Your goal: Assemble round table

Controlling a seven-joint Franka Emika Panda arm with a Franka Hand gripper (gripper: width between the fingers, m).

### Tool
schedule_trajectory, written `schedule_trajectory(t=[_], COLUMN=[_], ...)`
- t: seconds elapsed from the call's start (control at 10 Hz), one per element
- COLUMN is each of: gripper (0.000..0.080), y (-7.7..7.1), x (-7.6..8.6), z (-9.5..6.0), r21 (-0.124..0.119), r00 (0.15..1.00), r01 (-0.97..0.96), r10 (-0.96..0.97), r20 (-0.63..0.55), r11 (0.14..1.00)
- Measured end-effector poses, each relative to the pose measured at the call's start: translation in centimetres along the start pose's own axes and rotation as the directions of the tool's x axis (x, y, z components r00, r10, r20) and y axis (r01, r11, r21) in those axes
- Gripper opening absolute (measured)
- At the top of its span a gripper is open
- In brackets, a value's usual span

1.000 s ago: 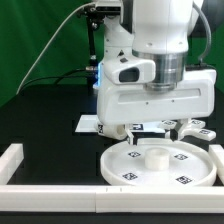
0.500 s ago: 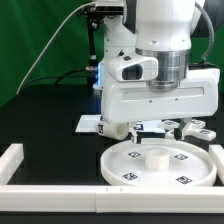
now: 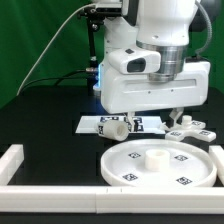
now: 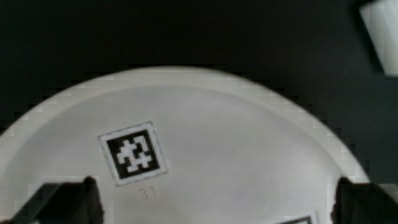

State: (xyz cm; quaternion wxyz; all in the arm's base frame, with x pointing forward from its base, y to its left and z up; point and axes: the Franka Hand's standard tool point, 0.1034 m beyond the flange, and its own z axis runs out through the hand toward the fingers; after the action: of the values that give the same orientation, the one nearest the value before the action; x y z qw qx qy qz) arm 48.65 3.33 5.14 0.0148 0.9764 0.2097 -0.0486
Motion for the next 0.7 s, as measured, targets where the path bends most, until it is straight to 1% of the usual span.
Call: schedule_trajectory(t=[0.2,0.3,0.4,0.5,0.6,0.7], gripper=[0.0649,0.0649,0.0649,0.0649,0.0649,0.0649], y=[0.0,0.2,0.7,0.8,0.7,0.9], x=[0.1,-0.2,-1.3,-2.6,-3.9,-5.4], z=[0.1,0.2,0.6,0.3,0.2,0.8], r21=[0.000,-0.004,-0.010,-0.022,-0.048,-0.039], r00=[0.993,0.977,0.969,0.978,0.982,0.981], r01=[0.120,0.212,0.247,0.203,0.186,0.187], r10=[-0.120,-0.212,-0.247,-0.202,-0.185,-0.186], r20=[0.001,0.000,0.012,0.042,0.036,0.048], r11=[0.993,0.977,0.969,0.979,0.981,0.981])
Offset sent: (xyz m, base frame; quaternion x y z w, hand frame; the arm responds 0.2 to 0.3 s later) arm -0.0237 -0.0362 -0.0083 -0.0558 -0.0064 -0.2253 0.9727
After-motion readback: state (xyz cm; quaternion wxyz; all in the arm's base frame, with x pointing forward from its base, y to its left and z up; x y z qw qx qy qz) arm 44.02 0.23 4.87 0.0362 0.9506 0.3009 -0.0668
